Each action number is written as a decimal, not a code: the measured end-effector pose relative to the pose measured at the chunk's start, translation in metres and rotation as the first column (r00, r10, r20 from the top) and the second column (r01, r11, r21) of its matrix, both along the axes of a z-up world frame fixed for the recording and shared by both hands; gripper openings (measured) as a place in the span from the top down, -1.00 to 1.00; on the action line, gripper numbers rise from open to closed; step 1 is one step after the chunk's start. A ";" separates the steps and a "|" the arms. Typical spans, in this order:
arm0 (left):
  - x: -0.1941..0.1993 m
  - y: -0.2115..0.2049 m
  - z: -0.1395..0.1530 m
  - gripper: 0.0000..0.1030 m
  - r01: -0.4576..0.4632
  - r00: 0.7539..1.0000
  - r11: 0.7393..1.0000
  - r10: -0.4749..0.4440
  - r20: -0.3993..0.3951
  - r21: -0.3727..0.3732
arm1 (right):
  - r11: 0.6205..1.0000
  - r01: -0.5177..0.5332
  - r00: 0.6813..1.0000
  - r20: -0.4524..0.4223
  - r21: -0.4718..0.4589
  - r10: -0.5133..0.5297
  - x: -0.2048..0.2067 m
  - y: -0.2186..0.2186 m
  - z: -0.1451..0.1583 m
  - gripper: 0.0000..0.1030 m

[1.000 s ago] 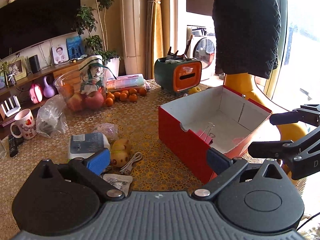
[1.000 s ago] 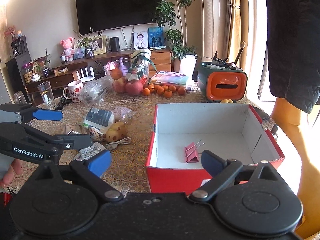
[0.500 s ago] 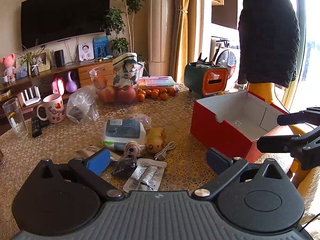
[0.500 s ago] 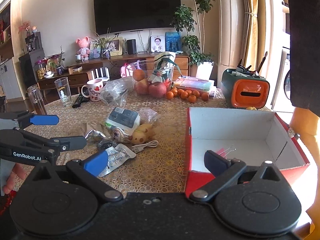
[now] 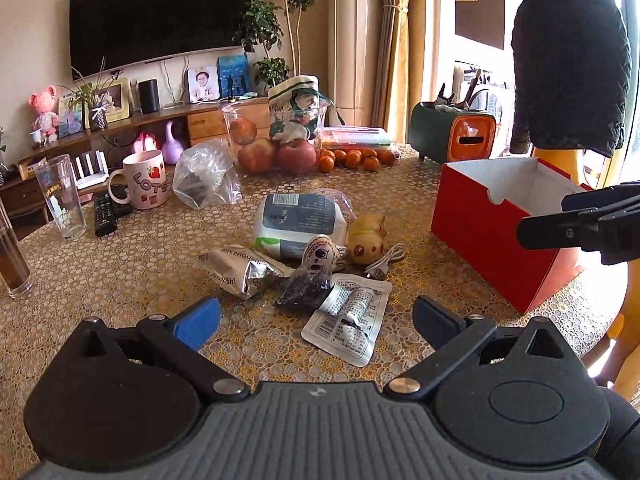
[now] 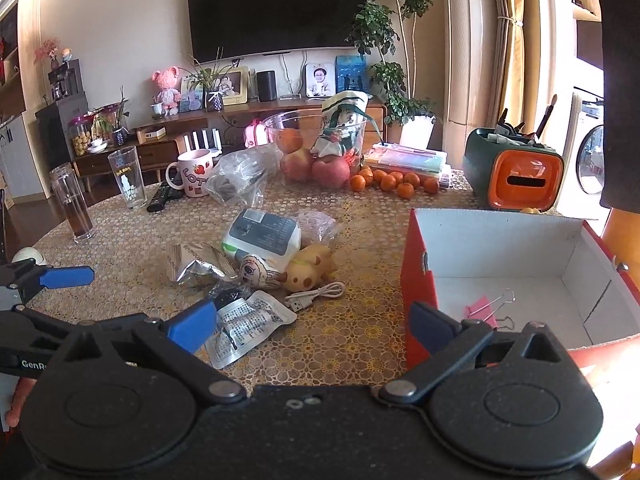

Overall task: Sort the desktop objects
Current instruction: 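Move the left tool to the white snack packet while the right tool approaches the white USB cable, then close the left tool on the snack packet while the right tool grips the USB cable, then carry the packet in the left tool and the cable in the right tool into the red box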

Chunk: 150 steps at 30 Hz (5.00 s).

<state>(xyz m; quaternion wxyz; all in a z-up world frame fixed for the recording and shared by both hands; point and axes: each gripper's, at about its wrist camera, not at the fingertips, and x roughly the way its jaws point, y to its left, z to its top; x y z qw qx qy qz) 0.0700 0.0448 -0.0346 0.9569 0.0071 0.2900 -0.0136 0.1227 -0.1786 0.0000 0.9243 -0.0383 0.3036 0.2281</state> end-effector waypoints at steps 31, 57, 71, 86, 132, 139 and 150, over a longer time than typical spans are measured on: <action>0.063 -0.021 -0.072 -1.00 0.155 0.985 0.986 -0.150 -0.087 0.053 | 0.992 -0.014 0.996 -0.088 -0.128 0.003 0.105 0.063 -0.087 -0.96; 0.095 -0.029 -0.102 -0.95 0.235 0.967 0.971 -0.228 -0.117 0.044 | 0.990 -0.061 0.992 -0.119 -0.125 0.046 0.141 0.075 -0.127 -0.82; 0.103 -0.028 -0.102 -0.55 0.222 0.969 0.975 -0.220 -0.110 0.004 | 0.992 -0.066 0.995 -0.077 -0.107 0.058 0.140 0.075 -0.130 -0.63; 0.093 -0.034 -0.098 -0.23 0.212 0.972 0.977 -0.208 -0.111 0.022 | 0.989 0.002 0.997 -0.073 -0.148 -0.013 0.125 0.064 -0.121 -0.46; 0.019 -0.110 0.043 -0.23 0.221 0.969 0.974 -0.225 0.102 0.048 | 0.998 0.061 0.994 0.091 -0.005 -0.060 -0.005 -0.069 0.026 -0.45; 0.032 -0.135 0.049 -0.23 0.258 0.960 0.964 -0.263 0.097 0.066 | 0.996 0.092 0.992 0.088 -0.011 -0.091 -0.001 -0.101 0.025 -0.45; 0.069 -0.182 0.050 -0.23 0.335 0.935 0.935 -0.345 0.078 0.115 | 0.986 0.163 0.985 0.070 -0.024 -0.161 0.025 -0.151 0.016 -0.45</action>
